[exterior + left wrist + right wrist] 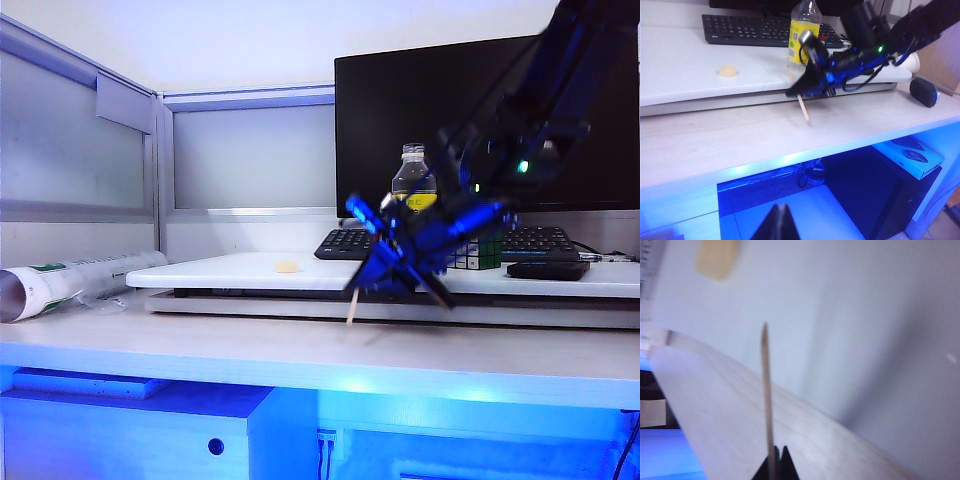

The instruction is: Grab a stick from the table and stick it in a plastic bottle.

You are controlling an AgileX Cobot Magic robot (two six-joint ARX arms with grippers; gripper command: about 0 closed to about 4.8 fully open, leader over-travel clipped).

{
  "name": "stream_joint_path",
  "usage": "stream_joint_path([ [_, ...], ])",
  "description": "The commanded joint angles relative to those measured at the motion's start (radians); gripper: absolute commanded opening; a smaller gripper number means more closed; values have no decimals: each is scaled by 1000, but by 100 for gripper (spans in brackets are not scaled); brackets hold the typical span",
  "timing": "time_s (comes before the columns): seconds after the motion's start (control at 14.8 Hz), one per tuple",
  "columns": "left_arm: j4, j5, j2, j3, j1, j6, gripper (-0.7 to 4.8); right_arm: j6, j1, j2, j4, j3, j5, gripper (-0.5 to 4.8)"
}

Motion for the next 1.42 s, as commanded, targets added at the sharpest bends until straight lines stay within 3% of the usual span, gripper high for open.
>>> stream_joint_path([
  [0.07,11,6,1,2,1,0,-5,-8,1,-43,17,4,-6,-9],
  [0.41,11,6,1,2,1,-1,-5,-10,2,-145,-2,3,-6,-9],
  [0.47,11,5,0,2,1,0,-5,-106,2,-287,-2,3,43,-9],
  [0.61,11,6,0,2,1,0,-5,-202,0,-357,32,16,109,-9],
  [0.81,11,5,0,2,1,0,-5,-292,0,-361,21,101,111,-9],
  [0.88,12,-6,0,2,1,1,-5,-470,0,-360,-45,230,225,-9],
  [1.02,11,-21,0,2,1,1,-5,-593,-5,-356,-56,276,282,-9],
  [1.22,12,-45,1,2,1,1,-5,-696,-5,-356,-54,276,332,-9],
  [1.42,14,-87,1,2,1,2,-5,-715,-17,-328,-7,276,335,-9],
])
